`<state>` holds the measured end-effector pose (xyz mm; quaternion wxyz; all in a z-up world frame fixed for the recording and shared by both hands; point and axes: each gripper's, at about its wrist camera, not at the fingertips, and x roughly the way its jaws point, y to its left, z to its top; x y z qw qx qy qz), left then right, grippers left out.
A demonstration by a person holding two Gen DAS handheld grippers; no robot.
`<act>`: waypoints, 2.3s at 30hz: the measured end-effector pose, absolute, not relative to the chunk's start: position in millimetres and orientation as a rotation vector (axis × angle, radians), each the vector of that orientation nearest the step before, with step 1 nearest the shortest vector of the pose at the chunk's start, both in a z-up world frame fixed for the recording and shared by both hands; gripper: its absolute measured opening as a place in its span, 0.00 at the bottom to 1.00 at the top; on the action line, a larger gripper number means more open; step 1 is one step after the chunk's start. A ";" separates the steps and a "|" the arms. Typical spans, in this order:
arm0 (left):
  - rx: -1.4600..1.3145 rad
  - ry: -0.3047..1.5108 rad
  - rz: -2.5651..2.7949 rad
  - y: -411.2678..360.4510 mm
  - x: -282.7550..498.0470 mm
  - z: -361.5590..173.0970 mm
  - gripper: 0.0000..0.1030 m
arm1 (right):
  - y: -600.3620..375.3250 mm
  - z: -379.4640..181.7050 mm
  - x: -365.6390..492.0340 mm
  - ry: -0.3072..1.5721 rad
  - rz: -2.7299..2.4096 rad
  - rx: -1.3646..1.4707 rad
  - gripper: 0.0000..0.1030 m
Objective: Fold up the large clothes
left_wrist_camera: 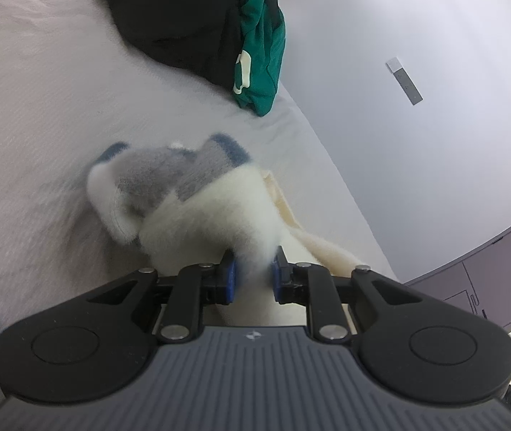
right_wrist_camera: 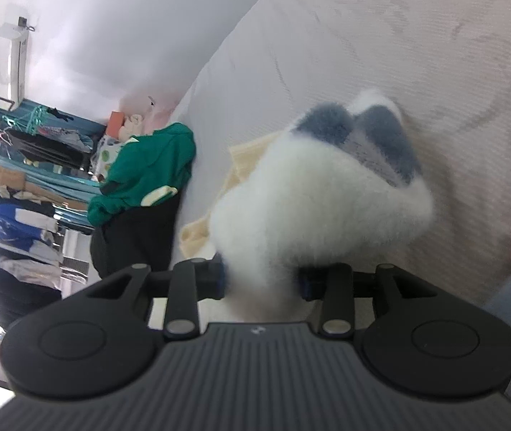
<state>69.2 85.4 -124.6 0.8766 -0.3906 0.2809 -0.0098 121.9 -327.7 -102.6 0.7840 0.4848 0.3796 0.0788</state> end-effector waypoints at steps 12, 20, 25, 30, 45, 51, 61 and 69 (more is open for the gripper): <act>-0.847 0.623 0.021 93.7 165.0 -113.9 0.22 | -321.1 -98.9 195.5 0.782 0.175 1.157 0.50; -0.785 0.651 0.009 95.3 229.5 -128.7 0.23 | -315.6 -118.4 243.6 0.768 0.148 1.182 0.51; -0.731 0.635 -0.005 95.8 258.0 -144.7 0.25 | -309.3 -132.3 268.2 0.746 0.159 1.149 0.50; -0.678 0.620 -0.001 95.0 282.5 -161.8 0.26 | -310.3 -146.8 294.5 0.757 0.160 1.156 0.46; -0.617 0.571 -0.050 97.8 272.2 -152.9 0.63 | -313.9 -152.4 304.7 0.756 0.223 1.131 0.47; -0.544 0.519 -0.107 82.4 242.5 -137.9 0.67 | -299.8 -122.8 281.3 0.717 0.243 0.876 0.50; -0.335 0.550 -0.073 48.4 237.7 -148.9 0.67 | -256.8 -106.2 256.6 0.679 0.284 0.489 0.50; -0.303 0.563 -0.038 46.6 256.9 -164.1 0.67 | -243.2 -117.2 270.8 0.692 0.277 0.363 0.50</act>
